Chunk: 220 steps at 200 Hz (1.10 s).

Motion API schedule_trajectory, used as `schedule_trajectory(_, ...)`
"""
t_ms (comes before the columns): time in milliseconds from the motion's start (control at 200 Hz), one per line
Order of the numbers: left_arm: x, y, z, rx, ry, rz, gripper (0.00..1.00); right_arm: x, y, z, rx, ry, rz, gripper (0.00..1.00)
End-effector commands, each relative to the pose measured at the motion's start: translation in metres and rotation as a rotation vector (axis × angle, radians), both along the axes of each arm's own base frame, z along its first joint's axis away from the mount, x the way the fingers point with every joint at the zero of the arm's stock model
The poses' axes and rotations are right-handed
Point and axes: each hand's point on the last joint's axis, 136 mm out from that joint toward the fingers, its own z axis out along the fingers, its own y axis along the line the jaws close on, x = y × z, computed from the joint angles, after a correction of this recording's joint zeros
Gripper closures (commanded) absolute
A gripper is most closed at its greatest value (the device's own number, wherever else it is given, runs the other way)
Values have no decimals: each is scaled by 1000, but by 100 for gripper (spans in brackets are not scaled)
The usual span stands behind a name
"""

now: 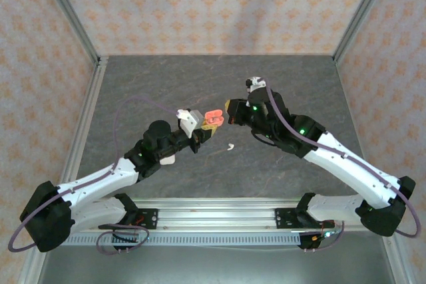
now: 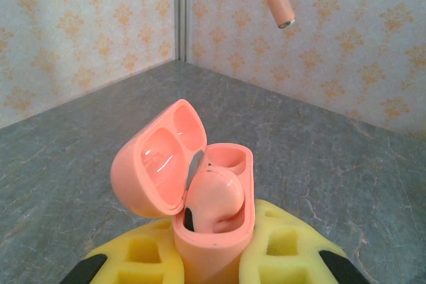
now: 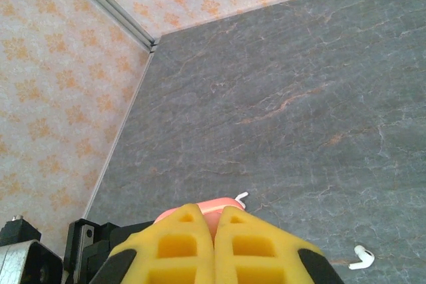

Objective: Insert wireless bluetooth earbuds into charging case

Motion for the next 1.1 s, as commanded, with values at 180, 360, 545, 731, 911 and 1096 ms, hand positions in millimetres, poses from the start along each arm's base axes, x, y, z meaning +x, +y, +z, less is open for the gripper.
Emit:
schedule_trajectory(180, -3, 1, 34, -71, -81, 1, 100, 2, 20, 9, 60, -93, 79, 100)
schedule_trajectory(360, -6, 3, 37, -90, -82, 2, 100, 2, 28, 3, 64, -121, 114, 100)
schedule_trajectory(545, -8, 4, 42, -107, -87, 0, 100, 5, 30, -7, 56, -129, 116, 100)
schedule_trajectory(731, -10, 6, 45, -113, -93, 2, 100, 7, 29, -12, 41, -135, 106, 100)
schedule_trajectory(911, -10, 8, 47, -118, -98, 8, 100, 7, 26, -16, 24, -146, 107, 100)
schedule_trajectory(1096, -11, 9, 51, -118, -106, 10, 100, 6, 26, -19, 19, -159, 109, 100)
